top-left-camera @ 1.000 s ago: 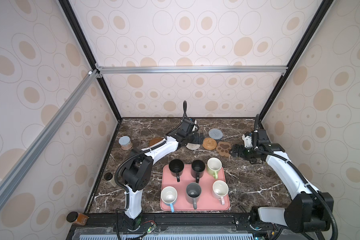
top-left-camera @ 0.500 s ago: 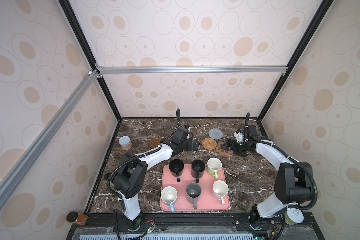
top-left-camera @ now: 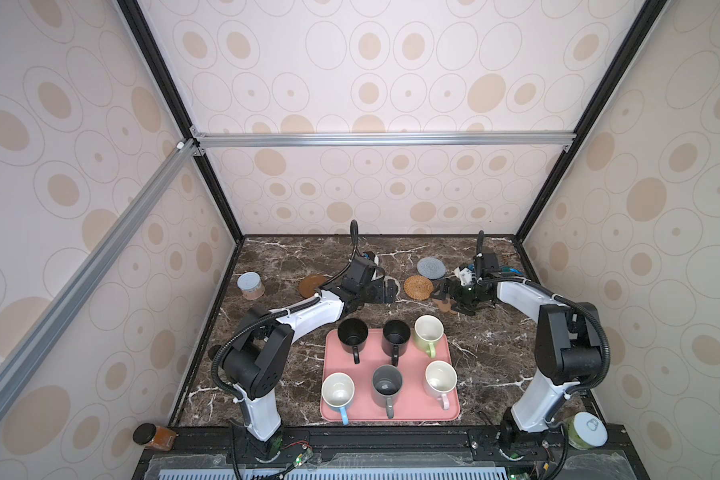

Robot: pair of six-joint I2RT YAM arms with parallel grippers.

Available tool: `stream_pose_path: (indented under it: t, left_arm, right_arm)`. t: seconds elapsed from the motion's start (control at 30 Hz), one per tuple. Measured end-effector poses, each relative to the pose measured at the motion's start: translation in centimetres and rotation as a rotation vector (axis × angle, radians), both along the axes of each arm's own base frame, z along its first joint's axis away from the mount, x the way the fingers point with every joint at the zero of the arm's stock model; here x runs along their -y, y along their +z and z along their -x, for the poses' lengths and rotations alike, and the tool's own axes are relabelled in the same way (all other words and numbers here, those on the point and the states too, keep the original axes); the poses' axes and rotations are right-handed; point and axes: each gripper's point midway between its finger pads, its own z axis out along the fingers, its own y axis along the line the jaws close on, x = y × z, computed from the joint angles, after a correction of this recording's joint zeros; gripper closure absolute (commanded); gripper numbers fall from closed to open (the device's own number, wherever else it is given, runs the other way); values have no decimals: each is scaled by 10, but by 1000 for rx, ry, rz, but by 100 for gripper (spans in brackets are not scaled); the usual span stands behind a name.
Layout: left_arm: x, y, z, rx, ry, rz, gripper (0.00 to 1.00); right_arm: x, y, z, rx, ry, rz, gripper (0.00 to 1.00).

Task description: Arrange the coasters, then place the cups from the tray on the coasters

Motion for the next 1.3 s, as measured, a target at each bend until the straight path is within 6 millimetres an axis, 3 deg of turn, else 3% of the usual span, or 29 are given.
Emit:
stream_pose_path:
  t: [0.57,1.3]
  left_arm:
    - [0,-1,0,-5,6,6,0]
    - [0,-1,0,-6,7,6,0]
  right_arm:
    - [-25,-20,-3,-65,31,-50,0]
    - [-16,-27,-14,-63,12,30,0]
